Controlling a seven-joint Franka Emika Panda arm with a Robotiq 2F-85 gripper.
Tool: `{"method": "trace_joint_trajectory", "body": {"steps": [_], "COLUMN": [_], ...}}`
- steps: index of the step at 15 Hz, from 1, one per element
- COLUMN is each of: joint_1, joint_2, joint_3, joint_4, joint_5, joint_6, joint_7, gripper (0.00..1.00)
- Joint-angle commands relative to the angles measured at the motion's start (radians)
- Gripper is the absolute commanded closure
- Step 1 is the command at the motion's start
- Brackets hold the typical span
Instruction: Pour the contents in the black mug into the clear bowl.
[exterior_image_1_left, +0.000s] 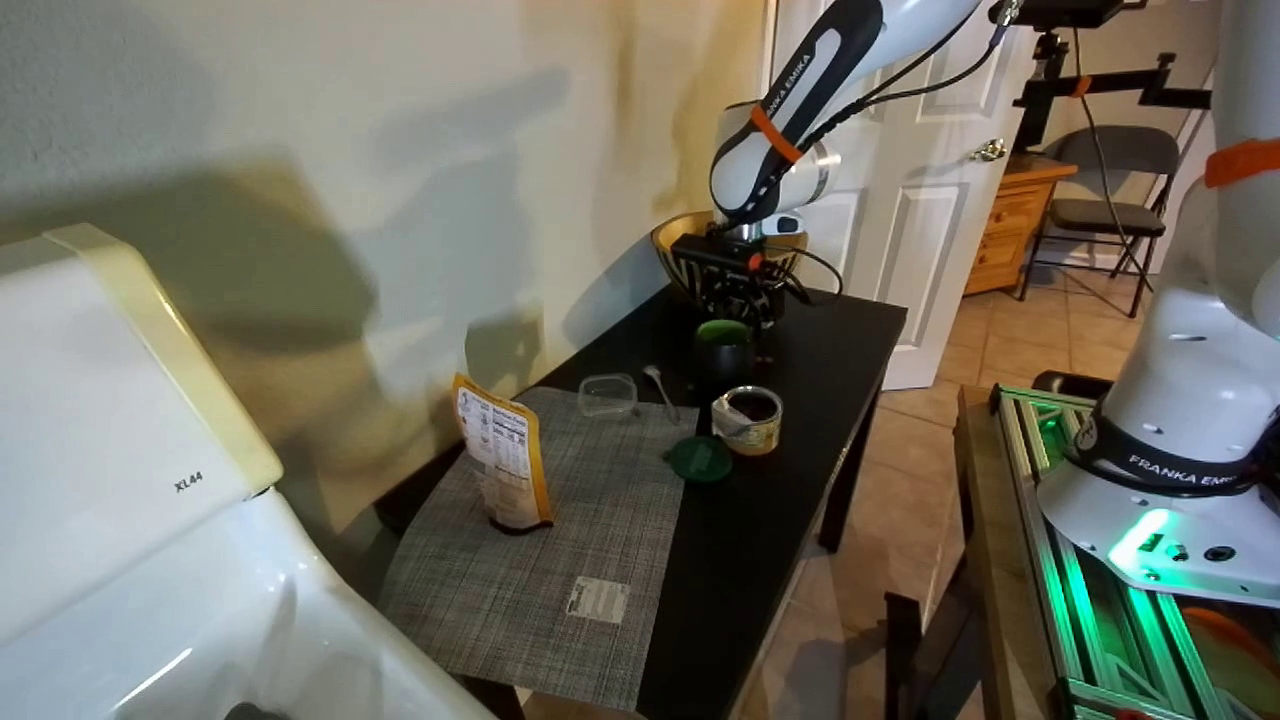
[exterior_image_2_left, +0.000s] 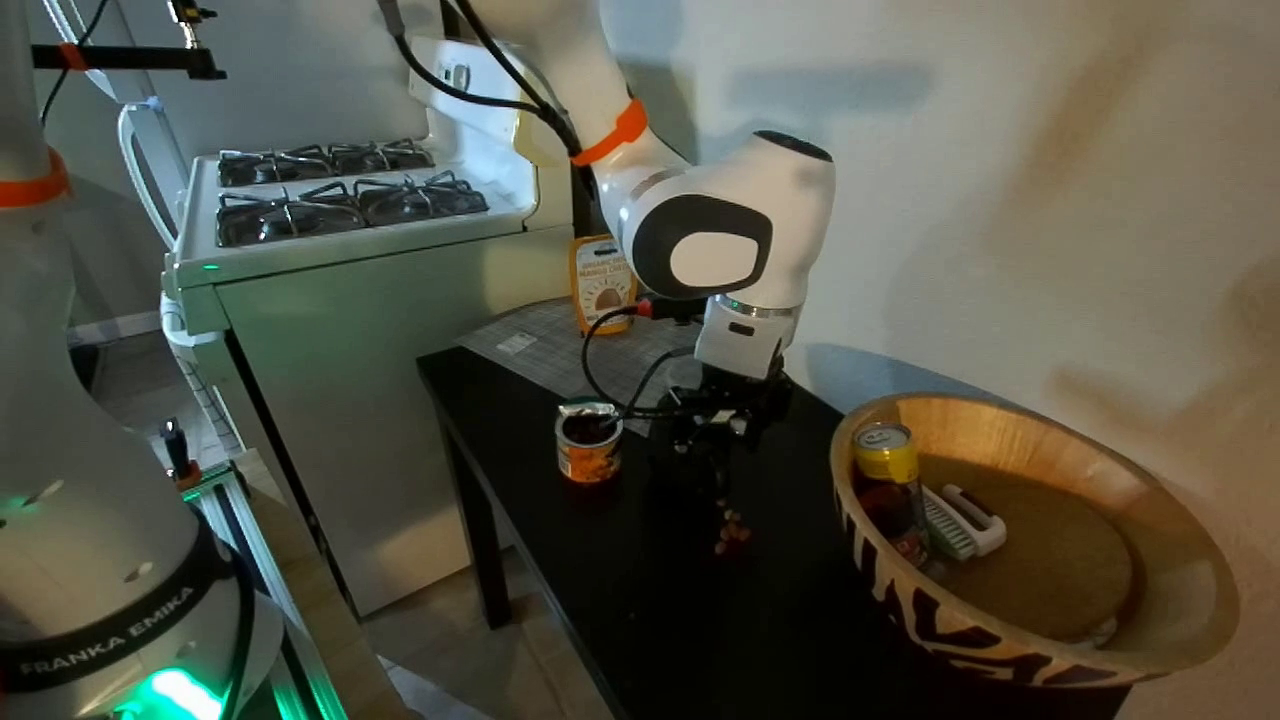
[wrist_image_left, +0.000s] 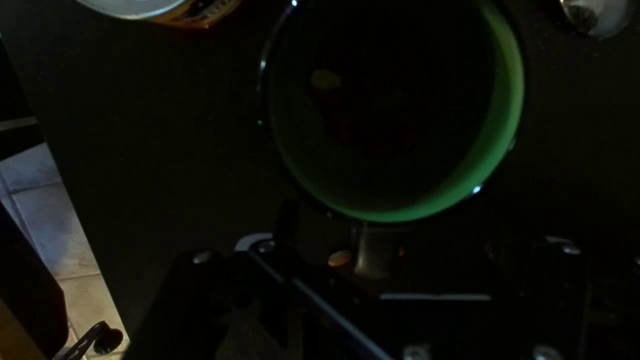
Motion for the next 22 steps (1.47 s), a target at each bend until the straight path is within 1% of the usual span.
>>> {"method": "trace_joint_trajectory", "body": {"steps": [1, 2, 3, 5, 7, 8, 9, 10, 11, 13, 15, 16, 18, 19, 20, 21, 22], "joint_1": [0.028, 0.024, 0.011, 0.012, 0.012, 0.013, 0.012, 0.012, 0.013, 0.011, 0.01, 0.009, 0.012, 0.016, 0.022, 0.025, 0.028], "joint_2": [0.009, 0.007, 0.007, 0.008, 0.008, 0.008, 0.006, 0.005, 0.004, 0.007, 0.009, 0.006, -0.002, -0.007, -0.014, -0.016, -0.017], "joint_3": [-0.007, -0.007, 0.003, 0.003, 0.003, 0.002, 0.002, 0.002, 0.0, -0.004, -0.008, -0.01, -0.016, -0.021, -0.027, -0.03, -0.032], "joint_4": [-0.019, -0.018, -0.004, -0.005, -0.006, -0.005, -0.006, -0.007, -0.008, -0.004, -0.002, -0.004, -0.007, -0.009, -0.011, -0.011, -0.01], "joint_5": [-0.025, -0.023, -0.004, -0.005, -0.005, -0.007, -0.007, -0.007, -0.009, -0.013, -0.015, -0.015, -0.026, -0.037, -0.054, -0.07, -0.087], "joint_6": [0.023, 0.015, -0.003, -0.003, -0.003, -0.004, -0.004, -0.002, 0.0, -0.005, -0.005, -0.003, 0.003, 0.007, 0.01, 0.01, 0.009], "joint_7": [0.061, 0.044, 0.004, 0.004, 0.004, 0.002, 0.0, -0.002, 0.002, 0.003, 0.006, 0.006, 0.01, 0.015, 0.023, 0.026, 0.028], "gripper": [0.04, 0.01, 0.05, 0.01, 0.0, 0.16, 0.25, 0.28, 0.38, 0.54, 0.68, 0.77, 0.9, 0.99, 0.98, 0.95, 0.95]}}
